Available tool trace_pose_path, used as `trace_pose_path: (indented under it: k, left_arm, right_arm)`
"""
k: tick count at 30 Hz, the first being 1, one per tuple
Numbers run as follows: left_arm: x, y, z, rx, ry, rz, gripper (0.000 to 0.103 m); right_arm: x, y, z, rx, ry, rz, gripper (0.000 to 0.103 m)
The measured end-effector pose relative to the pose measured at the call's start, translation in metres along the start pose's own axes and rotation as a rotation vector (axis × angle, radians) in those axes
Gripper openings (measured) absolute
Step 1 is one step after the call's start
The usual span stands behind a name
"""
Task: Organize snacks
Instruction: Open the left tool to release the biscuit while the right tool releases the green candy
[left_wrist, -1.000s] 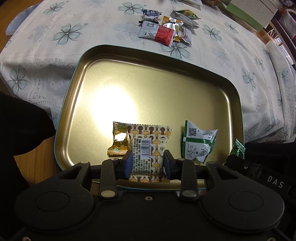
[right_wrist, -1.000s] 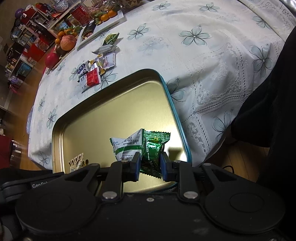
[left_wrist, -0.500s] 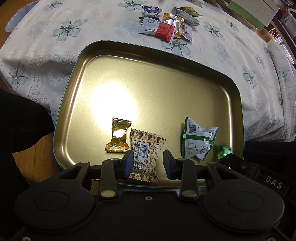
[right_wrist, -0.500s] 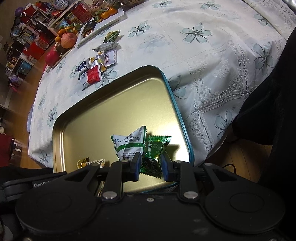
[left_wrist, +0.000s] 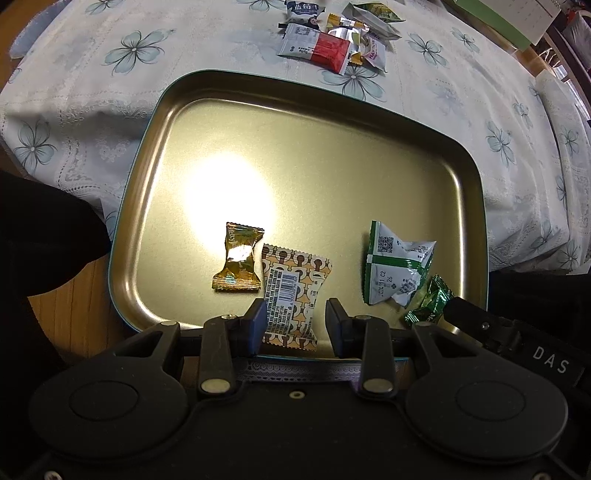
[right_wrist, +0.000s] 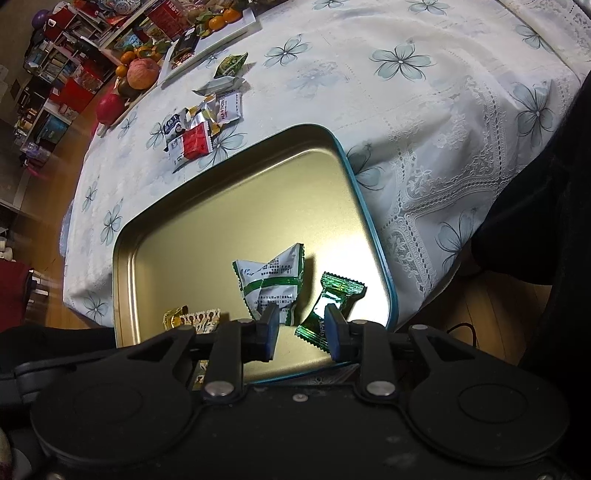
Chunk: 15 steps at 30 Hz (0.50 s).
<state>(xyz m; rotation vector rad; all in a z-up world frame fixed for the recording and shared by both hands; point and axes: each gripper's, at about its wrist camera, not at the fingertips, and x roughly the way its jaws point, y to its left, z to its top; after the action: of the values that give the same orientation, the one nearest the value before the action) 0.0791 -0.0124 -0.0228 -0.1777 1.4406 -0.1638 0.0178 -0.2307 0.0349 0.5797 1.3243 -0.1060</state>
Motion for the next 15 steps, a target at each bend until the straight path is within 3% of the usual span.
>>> trace_pose_path:
  k: [7, 15]
  left_arm:
    - [-0.003, 0.001, 0.006, 0.007, 0.032, 0.013, 0.044]
    - [-0.007, -0.003, 0.016, 0.041, 0.085, 0.011, 0.044]
  right_arm:
    - [0.001, 0.005, 0.007, -0.017, 0.049, 0.027, 0.033]
    - [0.010, 0.015, 0.019, -0.051, 0.170, 0.047, 0.036]
